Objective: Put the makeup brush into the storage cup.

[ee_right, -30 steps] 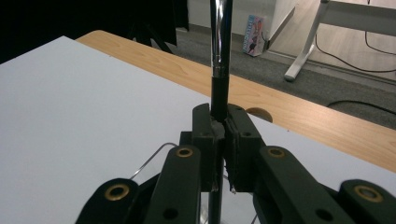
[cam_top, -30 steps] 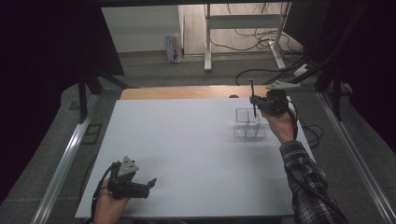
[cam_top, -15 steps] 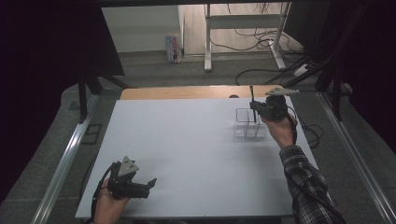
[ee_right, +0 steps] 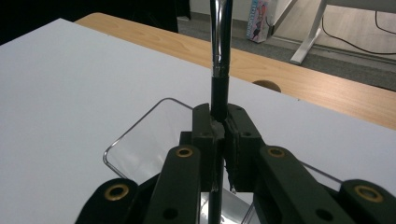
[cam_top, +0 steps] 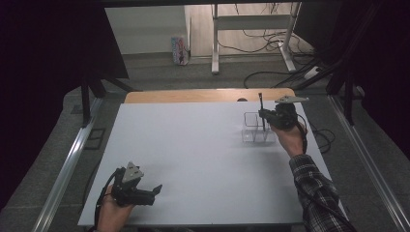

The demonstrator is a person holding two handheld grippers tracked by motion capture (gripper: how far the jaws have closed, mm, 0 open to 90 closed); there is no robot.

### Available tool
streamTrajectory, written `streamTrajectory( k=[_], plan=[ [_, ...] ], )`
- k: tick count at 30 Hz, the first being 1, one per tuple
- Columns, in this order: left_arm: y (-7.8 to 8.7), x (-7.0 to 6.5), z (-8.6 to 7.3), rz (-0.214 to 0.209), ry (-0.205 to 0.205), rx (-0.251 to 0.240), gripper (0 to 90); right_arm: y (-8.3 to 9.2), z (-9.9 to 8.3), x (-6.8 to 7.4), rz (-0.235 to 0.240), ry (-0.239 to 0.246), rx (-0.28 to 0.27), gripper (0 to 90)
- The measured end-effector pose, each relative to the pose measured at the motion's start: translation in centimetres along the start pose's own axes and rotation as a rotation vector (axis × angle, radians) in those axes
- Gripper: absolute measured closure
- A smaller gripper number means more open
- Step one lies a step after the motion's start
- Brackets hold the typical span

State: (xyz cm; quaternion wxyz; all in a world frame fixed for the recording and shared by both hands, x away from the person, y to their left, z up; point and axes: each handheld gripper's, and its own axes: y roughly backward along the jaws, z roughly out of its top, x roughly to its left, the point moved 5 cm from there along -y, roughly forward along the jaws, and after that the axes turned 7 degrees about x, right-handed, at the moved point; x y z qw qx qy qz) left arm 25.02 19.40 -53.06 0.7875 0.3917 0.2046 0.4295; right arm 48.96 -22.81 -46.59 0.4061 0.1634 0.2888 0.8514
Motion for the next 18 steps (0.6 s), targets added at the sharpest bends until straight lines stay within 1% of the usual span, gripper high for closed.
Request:
streamTrajectory(
  k=[5, 6, 7, 8, 9, 10, 11, 12, 13, 14, 15, 16, 17, 18],
  plan=[
    [0.0, 0.0, 0.0, 0.000, -0.001, 0.001, 0.2, 0.0, -0.3, 0.0, -0.002, 0.007, 0.004, 81.8],
    [0.0, 0.0, 0.0, 0.000, -0.001, 0.001, 0.2, 0.0, -0.2, 0.1, -0.001, 0.014, 0.003, 78.7],
    [0.0, 0.0, 0.0, 0.000, -0.001, 0.001, 0.2, 0.0, -0.1, 0.1, 0.001, 0.023, -0.002, 60.4],
    [0.0, 0.0, 0.0, 0.000, -0.002, 0.001, 0.2, -0.1, 0.0, 0.1, -0.006, 0.027, -0.003, 54.2],
    [0.0, 0.0, 0.0, 0.000, -0.002, 0.002, 0.2, -0.1, 0.1, 0.1, -0.027, 0.037, -0.003, 45.5],
    [0.0, 0.0, 0.0, 0.000, -0.002, 0.002, 0.2, -0.1, 0.1, 0.1, -0.027, 0.037, -0.003, 45.5],
    [0.0, 0.0, 0.0, 0.000, -0.002, 0.002, 0.2, -0.2, 0.2, 0.1, -0.037, 0.037, -0.002, 36.7],
    [0.0, 0.0, 0.0, 0.000, -0.001, 0.002, 0.2, -0.4, 0.3, 0.0, -0.034, 0.037, -0.008, 28.7],
    [0.0, 0.0, 0.0, 0.000, -0.001, 0.002, 0.2, -0.6, 0.4, -0.1, -0.039, 0.025, -0.018, 13.2],
    [0.0, 0.0, 0.0, 0.000, -0.002, 0.002, 0.2, -0.7, 0.5, -0.1, -0.041, 0.023, -0.017, 9.1],
    [0.0, 0.0, 0.0, 0.000, -0.001, 0.002, 0.2, -0.9, 0.5, -0.1, -0.047, 0.016, -0.008, 7.0],
    [0.0, 0.0, 0.0, 0.000, -0.001, 0.002, 0.2, -0.9, 0.5, -0.1, -0.047, 0.016, -0.008, 7.0],
    [0.0, 0.0, 0.0, 0.000, -0.001, 0.000, 0.2, -1.4, 0.3, -0.1, -0.059, 0.023, 0.021, 2.4],
    [0.0, 0.0, 0.0, -0.002, 0.001, 0.000, 0.2, -1.4, 0.3, -0.1, -0.059, 0.023, 0.021, 2.4]
  ],
)
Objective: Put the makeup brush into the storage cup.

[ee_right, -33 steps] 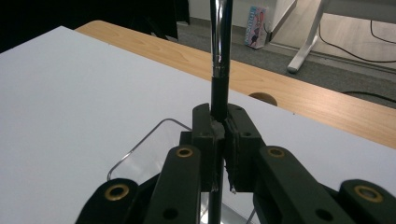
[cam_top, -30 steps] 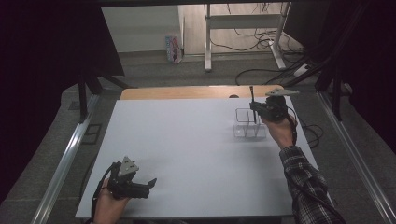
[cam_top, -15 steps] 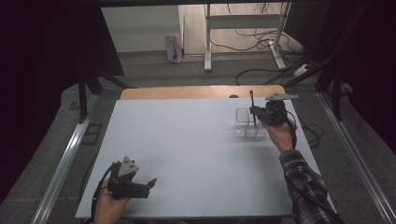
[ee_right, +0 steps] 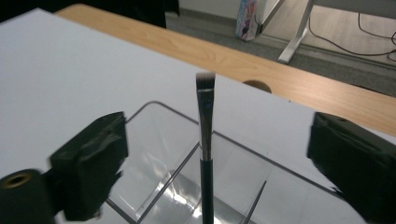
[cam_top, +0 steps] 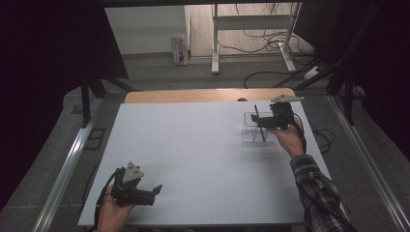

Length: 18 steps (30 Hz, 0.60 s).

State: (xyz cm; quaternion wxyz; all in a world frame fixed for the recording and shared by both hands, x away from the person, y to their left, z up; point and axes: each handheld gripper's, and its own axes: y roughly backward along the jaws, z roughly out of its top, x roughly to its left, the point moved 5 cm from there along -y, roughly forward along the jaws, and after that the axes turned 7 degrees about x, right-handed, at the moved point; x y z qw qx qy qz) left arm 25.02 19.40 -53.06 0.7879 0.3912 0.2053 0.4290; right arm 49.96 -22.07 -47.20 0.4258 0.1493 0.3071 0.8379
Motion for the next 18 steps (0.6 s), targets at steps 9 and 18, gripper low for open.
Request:
streamTrajectory(
  k=[9, 18],
  plan=[
    [0.07, 0.07, 0.02, -0.023, 0.010, -0.012, 0.1, -0.04, -0.12, 0.14, 0.011, -0.010, 0.018, 0.0],
    [0.01, 0.13, 0.00, -0.046, 0.013, -0.024, 0.0, -0.01, -0.31, 0.28, 0.017, -0.012, 0.029, 0.0]
  ],
)
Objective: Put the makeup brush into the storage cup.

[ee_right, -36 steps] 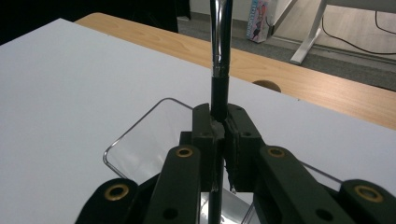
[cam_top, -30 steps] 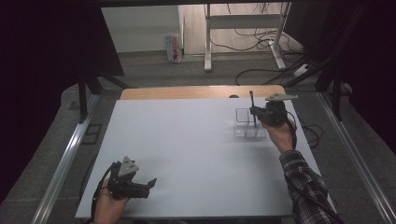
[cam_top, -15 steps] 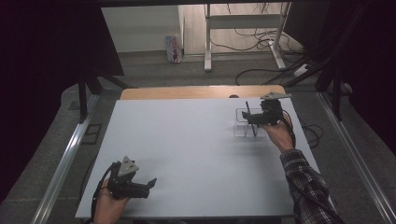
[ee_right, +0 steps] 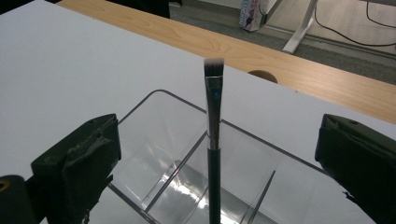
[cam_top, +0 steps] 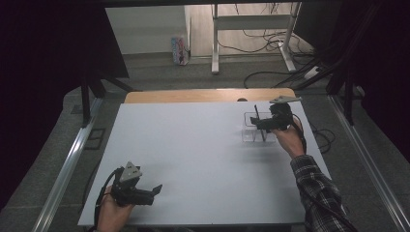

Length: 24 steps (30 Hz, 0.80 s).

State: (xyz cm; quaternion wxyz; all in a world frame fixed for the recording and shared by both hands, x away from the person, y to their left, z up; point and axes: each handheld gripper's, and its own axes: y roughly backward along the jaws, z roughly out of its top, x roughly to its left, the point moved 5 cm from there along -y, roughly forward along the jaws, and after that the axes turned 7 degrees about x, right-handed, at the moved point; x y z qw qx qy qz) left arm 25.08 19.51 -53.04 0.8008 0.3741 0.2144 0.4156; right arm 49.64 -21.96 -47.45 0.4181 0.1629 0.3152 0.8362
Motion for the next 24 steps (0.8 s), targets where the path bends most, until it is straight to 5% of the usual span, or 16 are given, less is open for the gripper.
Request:
streamTrajectory(
  k=[13, 24],
  plan=[
    [0.3, 0.2, 0.1, -0.030, 0.026, -0.040, 0.0, 0.6, -0.1, 0.4, 0.024, 0.006, 0.006, 0.0],
    [0.6, 0.1, 0.2, 0.009, -0.004, -0.059, 0.0, 1.9, -0.2, 1.1, 0.039, 0.007, 0.009, 0.0]
  ],
)
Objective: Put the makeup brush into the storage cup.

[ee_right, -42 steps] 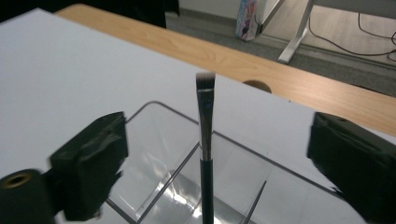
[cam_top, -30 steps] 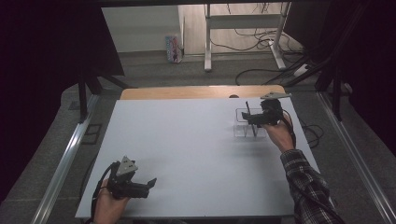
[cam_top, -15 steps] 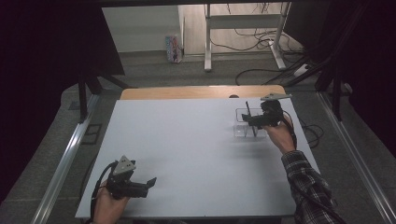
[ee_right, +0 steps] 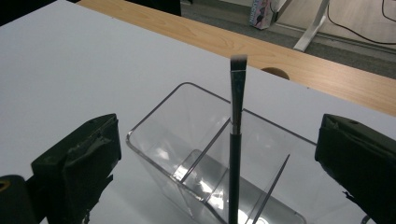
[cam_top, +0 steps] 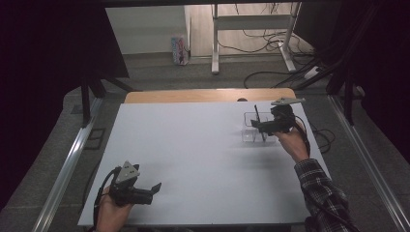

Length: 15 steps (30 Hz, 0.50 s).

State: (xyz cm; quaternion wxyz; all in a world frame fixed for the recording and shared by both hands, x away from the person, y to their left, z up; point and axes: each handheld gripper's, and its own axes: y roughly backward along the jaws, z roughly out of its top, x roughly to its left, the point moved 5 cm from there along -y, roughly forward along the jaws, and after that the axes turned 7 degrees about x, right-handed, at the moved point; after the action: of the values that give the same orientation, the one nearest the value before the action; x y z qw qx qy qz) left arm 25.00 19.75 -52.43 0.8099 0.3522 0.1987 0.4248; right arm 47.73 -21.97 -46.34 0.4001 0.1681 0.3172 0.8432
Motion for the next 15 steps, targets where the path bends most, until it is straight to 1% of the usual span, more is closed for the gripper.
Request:
streamTrajectory(
  k=[2, 6, 7, 12, 15],
  plan=[
    [0.0, 0.0, 0.0, 0.004, 0.000, -0.002, 0.0, 0.4, -0.1, 0.3, 0.013, -0.004, 0.002, 0.0],
    [0.0, 0.1, -0.1, 0.006, 0.005, 0.003, 0.0, 0.7, -0.3, 0.7, 0.017, 0.000, 0.002, 0.0],
    [0.0, 0.1, -0.1, 0.006, 0.007, 0.004, 0.0, 0.9, -0.4, 1.0, 0.026, 0.001, 0.001, 0.0],
    [-0.1, 0.1, -0.1, 0.001, 0.009, 0.013, 0.0, 1.1, -0.7, 1.3, 0.034, 0.010, 0.000, 0.0],
    [-0.2, 0.1, -0.2, -0.002, 0.008, 0.024, 0.0, 1.0, -1.2, 1.5, 0.038, 0.010, 0.007, 0.0]
  ],
)
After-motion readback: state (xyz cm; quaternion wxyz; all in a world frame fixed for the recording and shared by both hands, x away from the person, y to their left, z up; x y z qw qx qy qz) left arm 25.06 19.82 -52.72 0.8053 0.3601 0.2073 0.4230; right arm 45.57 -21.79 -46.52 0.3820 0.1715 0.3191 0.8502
